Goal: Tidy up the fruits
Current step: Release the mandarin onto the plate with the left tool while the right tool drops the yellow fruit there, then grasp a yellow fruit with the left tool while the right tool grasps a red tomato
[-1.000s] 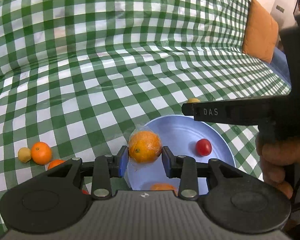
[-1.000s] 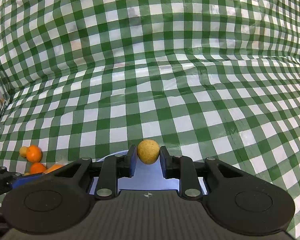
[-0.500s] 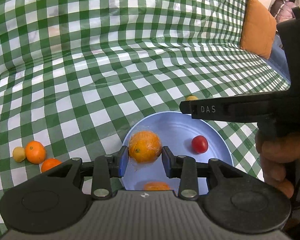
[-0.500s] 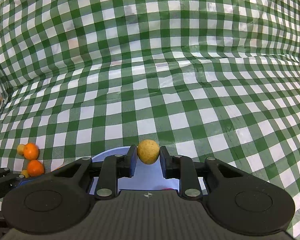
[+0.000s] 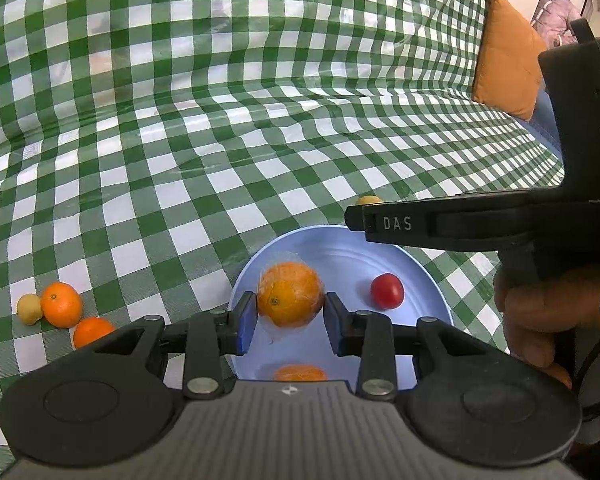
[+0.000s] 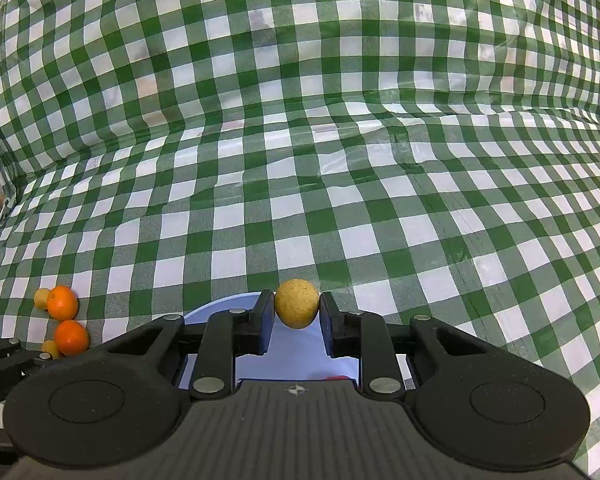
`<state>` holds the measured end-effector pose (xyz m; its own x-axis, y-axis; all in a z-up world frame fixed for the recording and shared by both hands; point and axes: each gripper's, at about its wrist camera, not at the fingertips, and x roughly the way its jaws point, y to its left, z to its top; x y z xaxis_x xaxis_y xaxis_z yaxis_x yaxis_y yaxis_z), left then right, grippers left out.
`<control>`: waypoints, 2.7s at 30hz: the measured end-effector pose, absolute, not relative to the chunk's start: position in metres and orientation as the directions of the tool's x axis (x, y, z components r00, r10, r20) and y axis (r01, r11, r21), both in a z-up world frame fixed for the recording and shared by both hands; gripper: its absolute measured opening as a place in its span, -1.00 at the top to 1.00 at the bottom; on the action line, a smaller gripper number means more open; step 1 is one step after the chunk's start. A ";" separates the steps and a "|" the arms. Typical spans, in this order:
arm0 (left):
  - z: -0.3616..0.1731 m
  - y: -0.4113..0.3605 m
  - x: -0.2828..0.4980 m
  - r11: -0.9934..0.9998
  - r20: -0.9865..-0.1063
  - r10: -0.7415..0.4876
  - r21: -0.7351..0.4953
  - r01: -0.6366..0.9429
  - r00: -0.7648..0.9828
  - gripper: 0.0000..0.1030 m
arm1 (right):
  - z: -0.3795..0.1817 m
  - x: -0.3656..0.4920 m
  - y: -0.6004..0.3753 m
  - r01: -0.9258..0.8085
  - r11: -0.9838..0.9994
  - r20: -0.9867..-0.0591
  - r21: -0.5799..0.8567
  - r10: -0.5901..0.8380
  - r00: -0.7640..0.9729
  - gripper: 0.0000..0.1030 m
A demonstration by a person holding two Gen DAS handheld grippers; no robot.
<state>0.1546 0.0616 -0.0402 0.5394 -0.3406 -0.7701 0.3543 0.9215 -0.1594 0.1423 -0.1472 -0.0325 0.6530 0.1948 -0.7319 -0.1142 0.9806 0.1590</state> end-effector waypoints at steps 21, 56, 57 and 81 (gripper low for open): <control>-0.005 0.213 0.197 0.962 -0.753 -0.197 -0.270 -0.023 0.627 0.78 | -0.010 0.141 -0.132 -0.112 0.970 -0.655 0.217 0.230 0.719 0.30; -0.103 0.291 0.250 0.822 -0.870 -0.244 -0.420 -0.386 0.428 0.42 | -0.071 0.102 0.029 -0.607 0.786 -0.827 0.116 0.414 0.379 0.38; -0.099 0.293 0.249 0.830 -0.873 -0.229 -0.406 -0.383 0.430 0.43 | -0.069 0.103 0.027 -0.602 0.790 -0.821 0.116 0.417 0.390 0.38; -0.058 0.278 0.229 0.931 -0.872 -0.132 -0.272 -0.243 0.472 0.43 | -0.048 0.115 0.006 -0.514 0.842 -0.772 0.163 0.433 0.465 0.39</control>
<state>0.2291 0.2782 -0.0577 0.4718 -0.1322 -0.8717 -0.2425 0.9311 -0.2725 0.1149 0.0056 -0.0479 0.4652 0.4329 -0.7721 -0.5138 0.8424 0.1627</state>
